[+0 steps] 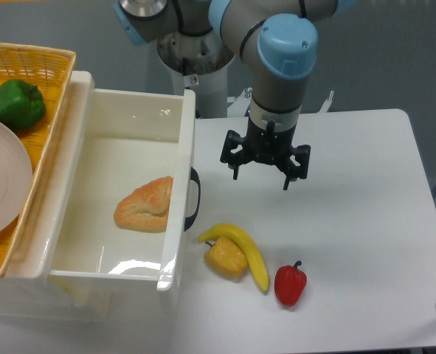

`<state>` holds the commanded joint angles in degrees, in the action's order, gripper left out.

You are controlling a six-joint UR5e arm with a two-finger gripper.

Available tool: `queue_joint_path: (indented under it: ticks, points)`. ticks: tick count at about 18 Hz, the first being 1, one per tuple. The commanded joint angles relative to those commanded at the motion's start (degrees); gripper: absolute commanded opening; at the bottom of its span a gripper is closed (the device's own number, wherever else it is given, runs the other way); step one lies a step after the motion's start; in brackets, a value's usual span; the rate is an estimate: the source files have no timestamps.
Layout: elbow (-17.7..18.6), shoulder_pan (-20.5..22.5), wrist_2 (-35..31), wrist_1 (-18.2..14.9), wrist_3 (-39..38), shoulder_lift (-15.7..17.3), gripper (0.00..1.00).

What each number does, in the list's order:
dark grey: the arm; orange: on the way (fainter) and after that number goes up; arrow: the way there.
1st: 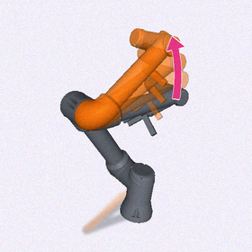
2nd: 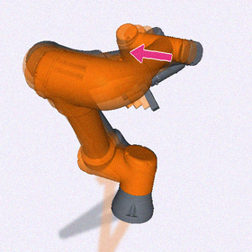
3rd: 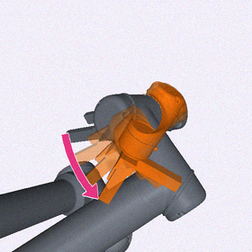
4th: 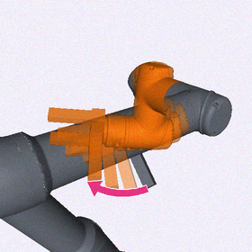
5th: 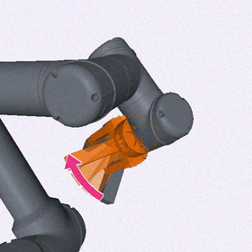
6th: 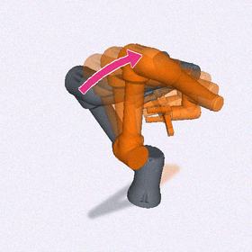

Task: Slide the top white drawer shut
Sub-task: 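Lower the open gripper toward the black handle of the open drawer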

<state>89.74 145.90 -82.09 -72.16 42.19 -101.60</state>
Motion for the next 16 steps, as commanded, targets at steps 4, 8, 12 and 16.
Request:
queue_joint_path:
  ticks: [4,8,12,16]
  points:
    - [-0.44,0.26,0.09,0.35,-0.35,-0.79,1.00]
    - [0.09,0.09,-0.26,0.53,-0.79,-2.02,1.00]
    - [2.19,-0.09,-0.09,0.44,-0.88,-2.20,1.00]
    - [2.64,-0.61,0.00,0.44,-3.23,-2.90,1.00]
